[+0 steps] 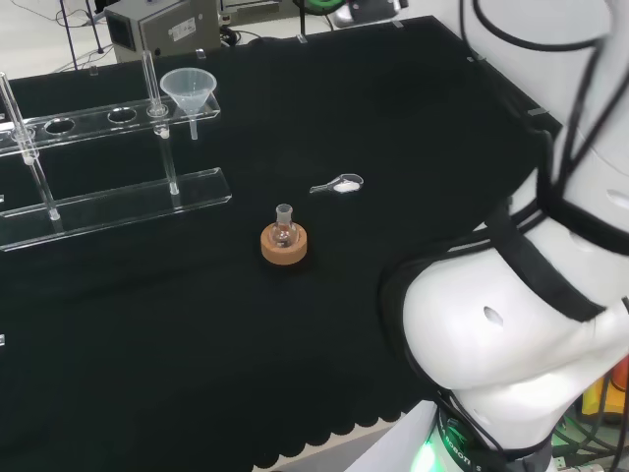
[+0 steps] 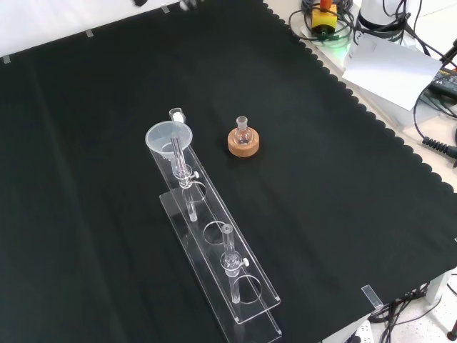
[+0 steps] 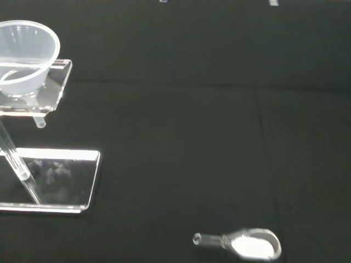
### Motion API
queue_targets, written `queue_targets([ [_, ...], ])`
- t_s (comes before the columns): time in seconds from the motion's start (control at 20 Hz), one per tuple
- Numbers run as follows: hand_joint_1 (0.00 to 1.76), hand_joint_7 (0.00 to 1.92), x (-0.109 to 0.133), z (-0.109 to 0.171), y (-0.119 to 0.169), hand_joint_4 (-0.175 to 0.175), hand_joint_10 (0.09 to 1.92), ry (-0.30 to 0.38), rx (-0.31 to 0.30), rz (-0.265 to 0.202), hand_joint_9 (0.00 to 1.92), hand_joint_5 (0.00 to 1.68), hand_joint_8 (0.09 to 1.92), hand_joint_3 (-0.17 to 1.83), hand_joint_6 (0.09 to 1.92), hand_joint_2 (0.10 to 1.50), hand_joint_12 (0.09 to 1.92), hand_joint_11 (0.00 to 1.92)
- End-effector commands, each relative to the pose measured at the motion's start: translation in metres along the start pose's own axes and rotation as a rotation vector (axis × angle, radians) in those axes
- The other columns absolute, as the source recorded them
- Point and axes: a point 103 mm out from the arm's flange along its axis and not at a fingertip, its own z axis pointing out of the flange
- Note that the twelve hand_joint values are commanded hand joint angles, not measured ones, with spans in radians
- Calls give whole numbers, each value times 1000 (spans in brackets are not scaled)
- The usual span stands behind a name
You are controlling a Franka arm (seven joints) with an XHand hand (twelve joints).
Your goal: Pick up the funnel from the transparent funnel stand.
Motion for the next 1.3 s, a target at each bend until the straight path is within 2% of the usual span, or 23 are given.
queue_targets([
  [0.05,43,29,48,32,70,-23,638,-69,66,-111,196,277,529,288,87,1228,1389,49],
  [0.3,112,71,80,53,86,-24,650,-75,109,-157,223,261,552,269,87,1198,1395,41],
  [0.55,180,93,99,63,99,-25,660,-95,156,-192,239,242,575,246,87,1145,1399,41],
  [0.75,310,78,106,66,104,-25,670,-99,183,-209,251,225,584,207,87,1048,1407,48],
  [0.9,400,63,111,70,108,-49,706,-98,209,-220,259,214,636,183,87,966,1428,82],
  [1.15,449,16,115,74,112,-68,747,-97,265,-227,255,152,690,166,87,875,1464,191],
  [1.3,475,1,117,75,113,-79,790,-112,287,-227,221,108,630,161,87,828,1477,200],
])
